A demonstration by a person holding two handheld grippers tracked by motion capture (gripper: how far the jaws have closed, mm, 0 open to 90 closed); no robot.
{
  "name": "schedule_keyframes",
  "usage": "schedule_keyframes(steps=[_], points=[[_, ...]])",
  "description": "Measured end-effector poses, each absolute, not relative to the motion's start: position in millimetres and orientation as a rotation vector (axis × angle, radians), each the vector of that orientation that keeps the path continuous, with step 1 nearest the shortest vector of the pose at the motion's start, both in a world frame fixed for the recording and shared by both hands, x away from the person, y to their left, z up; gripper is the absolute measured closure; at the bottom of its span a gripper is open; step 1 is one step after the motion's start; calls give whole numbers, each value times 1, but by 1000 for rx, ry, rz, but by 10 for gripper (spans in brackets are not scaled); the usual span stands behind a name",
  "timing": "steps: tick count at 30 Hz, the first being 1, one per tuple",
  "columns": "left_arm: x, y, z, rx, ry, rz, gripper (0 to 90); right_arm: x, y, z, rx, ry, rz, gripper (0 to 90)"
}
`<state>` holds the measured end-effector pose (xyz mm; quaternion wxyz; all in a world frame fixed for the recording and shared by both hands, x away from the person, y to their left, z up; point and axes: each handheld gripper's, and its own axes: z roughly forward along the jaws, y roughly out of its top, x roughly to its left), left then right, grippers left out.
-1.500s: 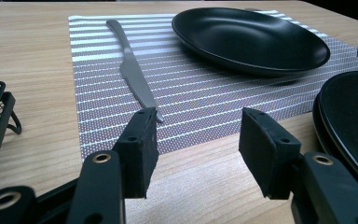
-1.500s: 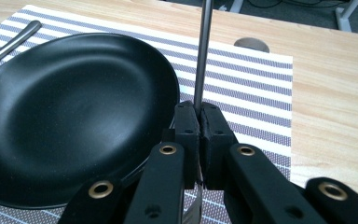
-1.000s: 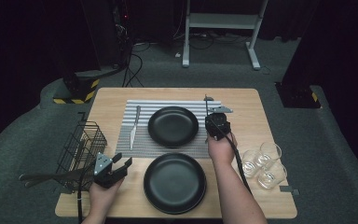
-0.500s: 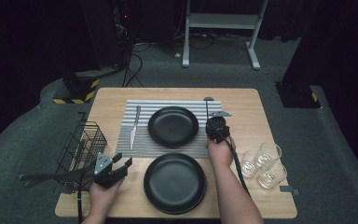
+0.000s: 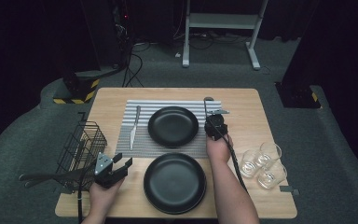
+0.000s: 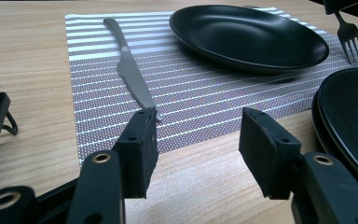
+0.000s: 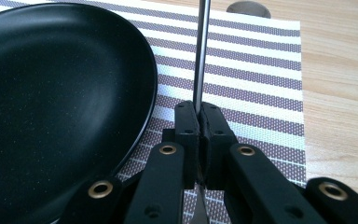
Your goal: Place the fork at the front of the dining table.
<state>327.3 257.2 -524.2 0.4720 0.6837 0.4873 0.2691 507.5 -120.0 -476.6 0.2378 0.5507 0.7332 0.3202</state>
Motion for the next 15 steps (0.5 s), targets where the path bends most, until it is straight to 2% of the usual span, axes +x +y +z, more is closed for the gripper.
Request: schedule_keyframes(steps=[11,15], points=[[328,257,-524,1676,1194,656,469,508,-120,-454,1486,2002,888,872],[328,257,-524,1677,1192,655,469,510,-121,-457,1502,2012,855,872]])
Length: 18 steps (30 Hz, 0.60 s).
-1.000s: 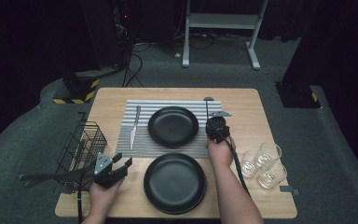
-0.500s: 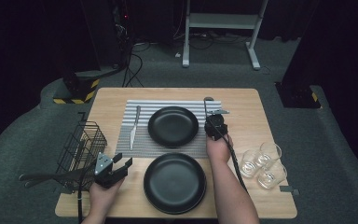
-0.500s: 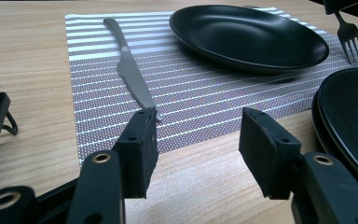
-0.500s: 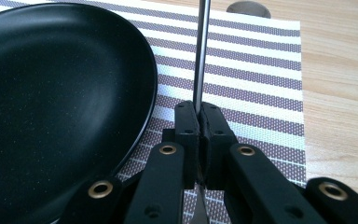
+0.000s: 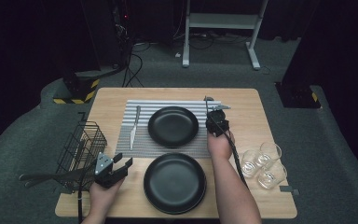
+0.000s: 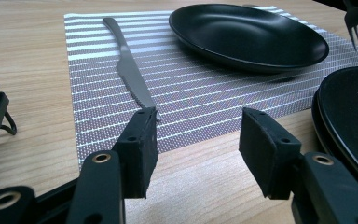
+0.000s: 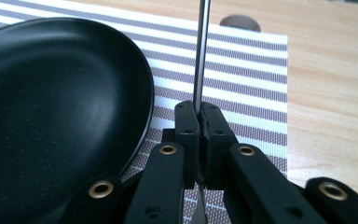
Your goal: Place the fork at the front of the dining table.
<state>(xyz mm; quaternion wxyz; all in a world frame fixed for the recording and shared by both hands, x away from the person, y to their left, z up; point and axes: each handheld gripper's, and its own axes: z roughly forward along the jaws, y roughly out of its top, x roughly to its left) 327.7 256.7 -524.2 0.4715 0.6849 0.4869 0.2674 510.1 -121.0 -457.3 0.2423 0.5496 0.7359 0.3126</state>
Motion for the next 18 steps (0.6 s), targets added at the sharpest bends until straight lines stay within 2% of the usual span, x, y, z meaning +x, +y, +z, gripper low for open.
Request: schedule_keyframes(steps=[18], points=[[328,257,-524,1680,1189,654,468,521,-121,-479,1591,2028,800,871]])
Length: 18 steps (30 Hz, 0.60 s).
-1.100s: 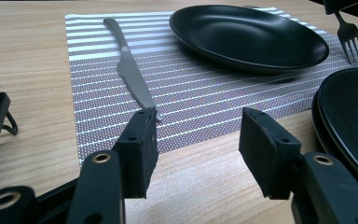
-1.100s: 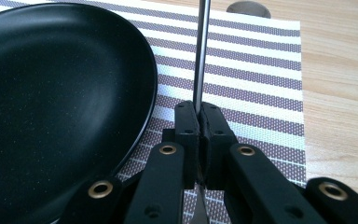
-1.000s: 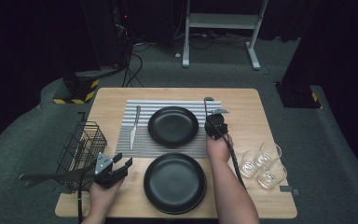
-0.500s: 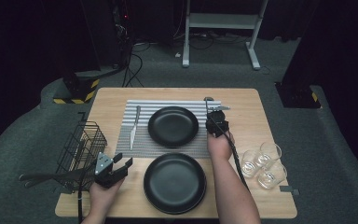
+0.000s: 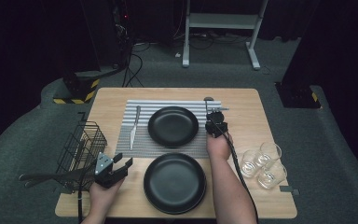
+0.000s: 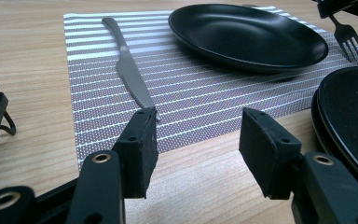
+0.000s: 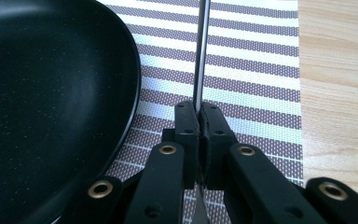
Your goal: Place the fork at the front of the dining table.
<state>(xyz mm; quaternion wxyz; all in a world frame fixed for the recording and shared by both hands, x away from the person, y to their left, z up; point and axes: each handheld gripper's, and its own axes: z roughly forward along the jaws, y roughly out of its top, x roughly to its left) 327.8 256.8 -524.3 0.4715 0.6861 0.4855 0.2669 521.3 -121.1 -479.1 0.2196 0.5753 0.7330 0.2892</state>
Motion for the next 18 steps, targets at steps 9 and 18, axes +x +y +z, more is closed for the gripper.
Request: schedule_keyframes(steps=[9,18], points=[[328,256,-524,1690,1185,651,468,527,-120,-490,1627,2030,779,869],[329,256,-525,1693,1182,649,468,530,-120,-497,1640,2039,749,868]])
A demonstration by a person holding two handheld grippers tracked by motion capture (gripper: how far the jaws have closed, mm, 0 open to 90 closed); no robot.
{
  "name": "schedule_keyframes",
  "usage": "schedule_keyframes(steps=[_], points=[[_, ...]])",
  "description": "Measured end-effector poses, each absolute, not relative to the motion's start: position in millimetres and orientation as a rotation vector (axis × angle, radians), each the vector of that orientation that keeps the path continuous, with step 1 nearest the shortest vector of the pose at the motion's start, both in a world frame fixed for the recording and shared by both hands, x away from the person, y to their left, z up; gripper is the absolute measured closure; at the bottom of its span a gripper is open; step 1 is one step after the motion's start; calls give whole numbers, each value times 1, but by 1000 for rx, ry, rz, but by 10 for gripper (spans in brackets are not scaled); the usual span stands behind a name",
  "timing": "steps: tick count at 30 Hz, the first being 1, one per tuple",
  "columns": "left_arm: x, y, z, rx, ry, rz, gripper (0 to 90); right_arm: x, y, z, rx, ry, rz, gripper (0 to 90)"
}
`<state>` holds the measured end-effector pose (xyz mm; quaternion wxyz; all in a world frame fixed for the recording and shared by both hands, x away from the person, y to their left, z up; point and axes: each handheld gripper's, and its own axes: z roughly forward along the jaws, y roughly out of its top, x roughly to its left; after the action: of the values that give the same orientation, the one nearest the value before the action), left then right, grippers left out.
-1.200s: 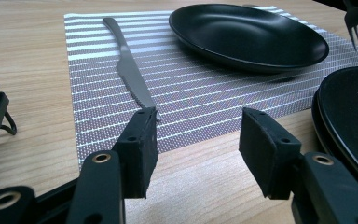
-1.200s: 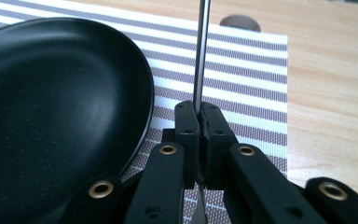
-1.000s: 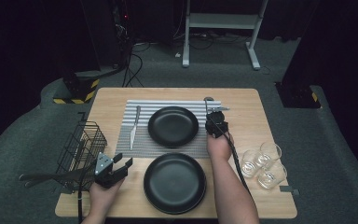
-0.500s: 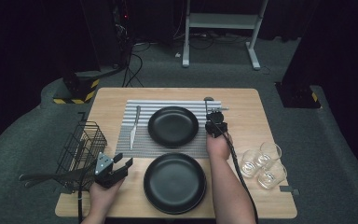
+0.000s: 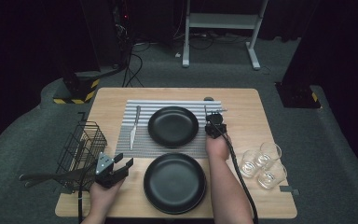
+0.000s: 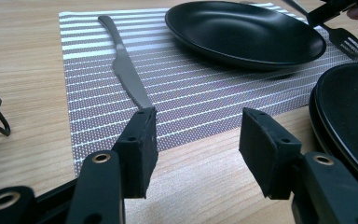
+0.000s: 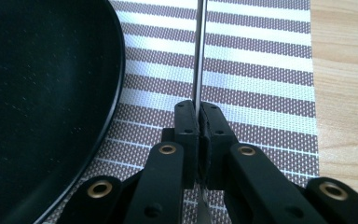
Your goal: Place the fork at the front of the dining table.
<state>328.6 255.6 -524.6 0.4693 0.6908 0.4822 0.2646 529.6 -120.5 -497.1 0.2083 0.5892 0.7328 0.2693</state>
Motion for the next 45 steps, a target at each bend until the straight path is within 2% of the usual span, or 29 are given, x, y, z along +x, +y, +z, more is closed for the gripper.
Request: schedule_keyframes(steps=[38,45], points=[[329,255,-525,1698,1181,644,467,529,-127,-507,1661,2035,712,855],[329,255,-525,1699,1182,644,467,529,-127,-507,1661,2035,728,779]])
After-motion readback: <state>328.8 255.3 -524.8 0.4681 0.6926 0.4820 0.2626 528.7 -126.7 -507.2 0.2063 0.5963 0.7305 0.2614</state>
